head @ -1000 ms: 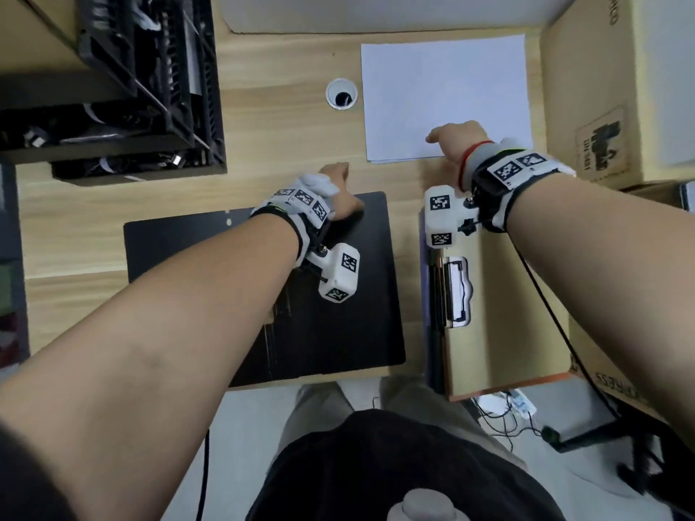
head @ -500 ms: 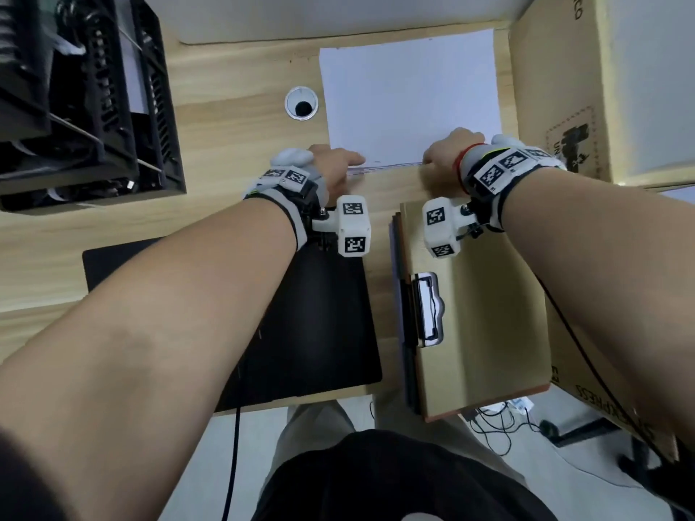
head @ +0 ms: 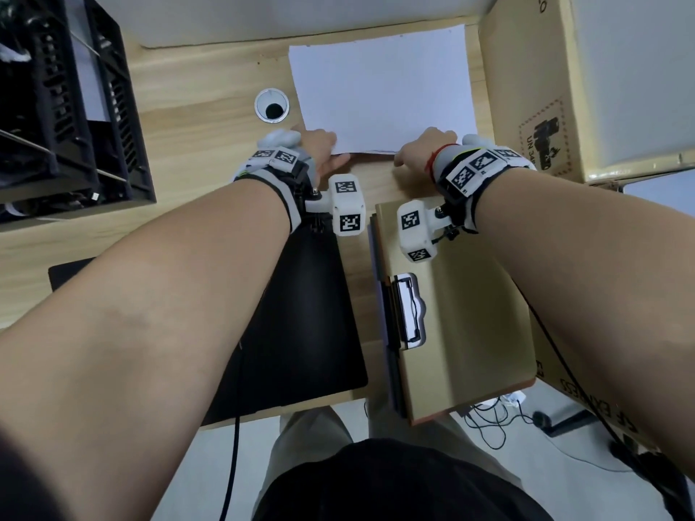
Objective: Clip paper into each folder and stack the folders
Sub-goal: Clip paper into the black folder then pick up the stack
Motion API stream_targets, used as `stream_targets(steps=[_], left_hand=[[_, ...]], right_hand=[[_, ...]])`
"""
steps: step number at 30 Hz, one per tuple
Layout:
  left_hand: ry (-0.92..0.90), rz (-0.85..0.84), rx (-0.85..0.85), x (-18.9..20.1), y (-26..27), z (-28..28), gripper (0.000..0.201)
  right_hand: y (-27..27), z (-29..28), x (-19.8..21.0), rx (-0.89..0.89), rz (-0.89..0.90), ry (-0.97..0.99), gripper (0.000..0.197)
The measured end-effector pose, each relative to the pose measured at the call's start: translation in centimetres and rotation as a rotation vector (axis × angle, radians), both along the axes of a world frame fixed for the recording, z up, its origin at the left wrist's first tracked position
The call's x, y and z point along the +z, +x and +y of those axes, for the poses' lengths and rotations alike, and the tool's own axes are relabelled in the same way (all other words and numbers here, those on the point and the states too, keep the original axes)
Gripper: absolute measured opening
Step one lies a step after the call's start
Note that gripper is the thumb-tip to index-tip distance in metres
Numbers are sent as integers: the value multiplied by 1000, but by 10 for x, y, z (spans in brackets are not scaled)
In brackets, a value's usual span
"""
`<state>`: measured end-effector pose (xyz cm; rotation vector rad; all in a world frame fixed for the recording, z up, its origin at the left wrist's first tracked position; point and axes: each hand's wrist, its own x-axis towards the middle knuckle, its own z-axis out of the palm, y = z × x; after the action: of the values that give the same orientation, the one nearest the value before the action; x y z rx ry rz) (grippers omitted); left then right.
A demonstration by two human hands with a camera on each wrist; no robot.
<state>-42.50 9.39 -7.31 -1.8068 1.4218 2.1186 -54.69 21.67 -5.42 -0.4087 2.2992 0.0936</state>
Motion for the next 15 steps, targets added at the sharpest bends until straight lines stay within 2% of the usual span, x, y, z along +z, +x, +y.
stream_targets(steps=[2,3,4,5,6,7,8,10,13,15], left_hand=[[86,15,93,-2,-1,1,39],[146,16,211,-2,2,-3,28],[116,-40,106,5,7,-4,32],[-88,-139,-48,6,13,-1,45],[-119,-156,-15,10,15,-2,49],[60,-37,134,15,16,-6,43],[91,96,232,17,21,-15,33],[79,68,393,26,36,-20,28],[54,14,334,41,60,-17,24],[46,4,288,51,73,-7,28]], right_hand=[[1,0,7,16,-11,-9,49],[3,1,11,39,-30,-34,45],[10,1,16,33,-69,-64,41],[12,-2,15,0,-75,-94,39],[14,-5,16,-91,-94,-130,41],[19,-8,21,-192,-105,-195,48],[22,-12,24,-318,-71,-250,58],[35,-19,32,-537,-90,-384,69],[57,-22,42,-839,-329,-574,59],[70,-22,48,-925,-539,-661,51]])
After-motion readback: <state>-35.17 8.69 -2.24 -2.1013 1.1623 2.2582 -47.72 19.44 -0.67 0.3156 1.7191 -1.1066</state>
